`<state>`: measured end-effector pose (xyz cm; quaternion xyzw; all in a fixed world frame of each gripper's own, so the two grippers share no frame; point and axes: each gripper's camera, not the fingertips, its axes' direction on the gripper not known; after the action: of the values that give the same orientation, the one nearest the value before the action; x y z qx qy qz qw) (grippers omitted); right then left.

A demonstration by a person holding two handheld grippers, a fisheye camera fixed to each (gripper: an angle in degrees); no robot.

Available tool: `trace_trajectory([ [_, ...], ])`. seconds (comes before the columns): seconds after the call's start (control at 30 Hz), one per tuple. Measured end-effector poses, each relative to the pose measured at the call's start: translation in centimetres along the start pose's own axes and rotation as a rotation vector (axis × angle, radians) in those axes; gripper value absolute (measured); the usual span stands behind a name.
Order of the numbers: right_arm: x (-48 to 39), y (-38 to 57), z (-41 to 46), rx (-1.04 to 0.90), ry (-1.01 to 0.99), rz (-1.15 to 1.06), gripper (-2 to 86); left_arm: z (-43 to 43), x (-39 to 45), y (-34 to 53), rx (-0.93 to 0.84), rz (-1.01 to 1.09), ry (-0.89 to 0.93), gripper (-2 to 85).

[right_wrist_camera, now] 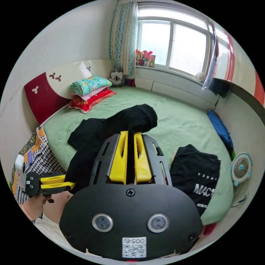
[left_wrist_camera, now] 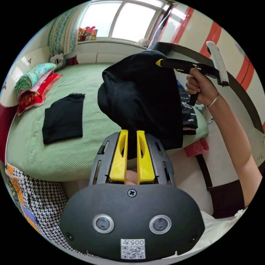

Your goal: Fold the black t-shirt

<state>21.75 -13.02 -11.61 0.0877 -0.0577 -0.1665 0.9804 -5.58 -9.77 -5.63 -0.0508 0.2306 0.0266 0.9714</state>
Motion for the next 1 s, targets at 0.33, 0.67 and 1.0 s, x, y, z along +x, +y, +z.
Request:
trace_trajectory([
  [0.33, 15.0, 1.4, -7.6, -0.115, 0.354, 0.298, 7.0, 8.2, 14.1, -7.4, -0.013, 0.021, 0.105, 9.0],
  [0.67, 12.8, 15.5, 0.5, -0.412, 0.196, 0.313, 8.7, 10.1, 12.9, -4.6, -0.07, 0.065, 0.026, 10.8],
  [1.0, 7.4, 15.7, -0.7, -0.175, 0.152, 0.28, 8.0, 1.1, 0.3, -0.1, 0.001, -0.028, -0.073, 10.3],
])
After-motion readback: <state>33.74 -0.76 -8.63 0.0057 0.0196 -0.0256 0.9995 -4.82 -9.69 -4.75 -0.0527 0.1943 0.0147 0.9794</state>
